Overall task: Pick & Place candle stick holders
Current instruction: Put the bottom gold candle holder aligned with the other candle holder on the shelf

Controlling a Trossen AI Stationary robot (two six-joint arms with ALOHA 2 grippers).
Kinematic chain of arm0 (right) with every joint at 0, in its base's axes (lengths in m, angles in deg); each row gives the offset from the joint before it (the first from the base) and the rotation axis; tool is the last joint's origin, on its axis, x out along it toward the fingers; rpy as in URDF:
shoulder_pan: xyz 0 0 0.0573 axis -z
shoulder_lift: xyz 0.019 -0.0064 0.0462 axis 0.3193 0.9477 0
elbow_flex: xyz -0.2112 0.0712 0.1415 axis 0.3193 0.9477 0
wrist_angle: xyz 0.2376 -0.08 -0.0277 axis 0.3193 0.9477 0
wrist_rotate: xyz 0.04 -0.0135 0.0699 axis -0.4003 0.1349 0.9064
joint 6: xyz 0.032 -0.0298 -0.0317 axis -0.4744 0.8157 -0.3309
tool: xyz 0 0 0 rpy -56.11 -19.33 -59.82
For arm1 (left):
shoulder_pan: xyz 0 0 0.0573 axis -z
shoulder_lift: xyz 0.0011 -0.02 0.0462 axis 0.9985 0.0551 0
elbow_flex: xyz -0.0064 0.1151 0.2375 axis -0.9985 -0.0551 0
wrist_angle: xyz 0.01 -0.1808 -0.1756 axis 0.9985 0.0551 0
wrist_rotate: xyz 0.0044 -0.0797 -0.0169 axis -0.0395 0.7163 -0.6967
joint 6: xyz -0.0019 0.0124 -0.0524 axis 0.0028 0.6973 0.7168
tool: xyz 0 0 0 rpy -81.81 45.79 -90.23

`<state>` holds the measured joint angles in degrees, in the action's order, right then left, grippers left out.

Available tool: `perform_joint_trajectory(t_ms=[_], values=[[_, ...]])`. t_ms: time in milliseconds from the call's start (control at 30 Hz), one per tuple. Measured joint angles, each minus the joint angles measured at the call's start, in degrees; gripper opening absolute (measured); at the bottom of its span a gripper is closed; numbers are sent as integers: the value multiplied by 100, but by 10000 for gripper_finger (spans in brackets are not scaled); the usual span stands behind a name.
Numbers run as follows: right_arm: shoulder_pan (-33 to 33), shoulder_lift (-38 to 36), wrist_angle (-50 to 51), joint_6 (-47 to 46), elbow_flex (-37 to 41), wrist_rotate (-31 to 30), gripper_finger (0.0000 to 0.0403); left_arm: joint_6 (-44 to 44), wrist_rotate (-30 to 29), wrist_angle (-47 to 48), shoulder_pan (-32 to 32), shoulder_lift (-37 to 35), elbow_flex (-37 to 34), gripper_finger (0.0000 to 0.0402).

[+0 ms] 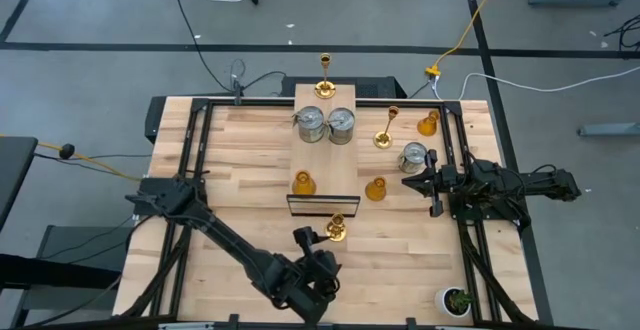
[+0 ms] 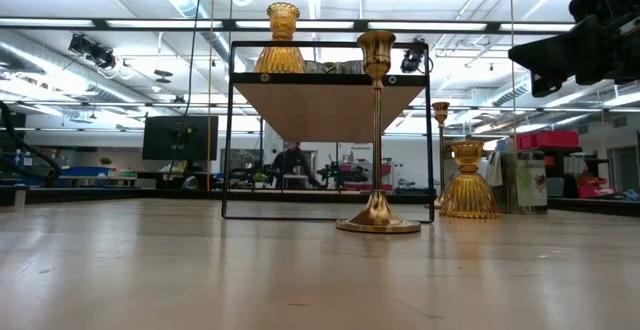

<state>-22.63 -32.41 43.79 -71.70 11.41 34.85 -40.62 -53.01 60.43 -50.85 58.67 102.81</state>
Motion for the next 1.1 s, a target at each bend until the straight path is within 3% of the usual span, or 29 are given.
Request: perform_joint_trajectory(t_ms=[1100], values=[[-2,0,-4,1,1,-5,27,-522,-987,-5249,-90,-332,-3641,369]])
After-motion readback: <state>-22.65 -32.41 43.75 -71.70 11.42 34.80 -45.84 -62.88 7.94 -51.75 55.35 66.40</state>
